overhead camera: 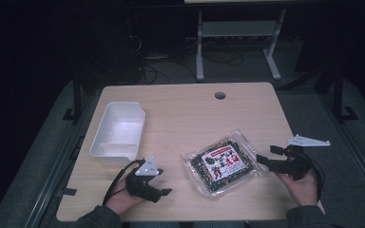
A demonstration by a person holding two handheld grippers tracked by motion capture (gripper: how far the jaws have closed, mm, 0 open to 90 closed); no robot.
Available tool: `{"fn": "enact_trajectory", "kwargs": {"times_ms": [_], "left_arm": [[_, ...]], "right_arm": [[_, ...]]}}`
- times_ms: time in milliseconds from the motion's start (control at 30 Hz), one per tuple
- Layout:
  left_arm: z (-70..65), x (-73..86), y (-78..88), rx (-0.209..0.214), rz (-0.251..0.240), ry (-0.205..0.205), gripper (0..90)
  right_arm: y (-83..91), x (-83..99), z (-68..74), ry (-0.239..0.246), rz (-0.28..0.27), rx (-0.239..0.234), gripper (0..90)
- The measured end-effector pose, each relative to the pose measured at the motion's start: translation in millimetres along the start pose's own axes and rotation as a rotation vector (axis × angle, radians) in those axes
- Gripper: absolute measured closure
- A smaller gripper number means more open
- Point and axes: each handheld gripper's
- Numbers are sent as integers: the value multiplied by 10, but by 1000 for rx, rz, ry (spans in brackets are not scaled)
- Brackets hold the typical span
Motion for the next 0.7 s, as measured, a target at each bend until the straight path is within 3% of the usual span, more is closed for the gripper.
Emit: {"fn": "enact_trajectory", "kwargs": {"times_ms": [233, 433, 700], "left_arm": [[-3, -2, 0, -1, 1, -1, 247], [2, 0, 6, -2, 1, -1, 248], [-1, -3, 6, 0, 1, -4, 248]], "right_arm": [[94, 98, -179, -78, 22, 44, 258], [48, 214, -230, -136, 104, 43, 358], [-6, 311, -273, -209, 144, 35, 450]]}}
Point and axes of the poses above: each handheld gripper's, and its own axes: y roughly backward along the jaws, x roughly out of its underside, z roughly to its left, and after that the axes turned 5 degrees about -x, right-handed
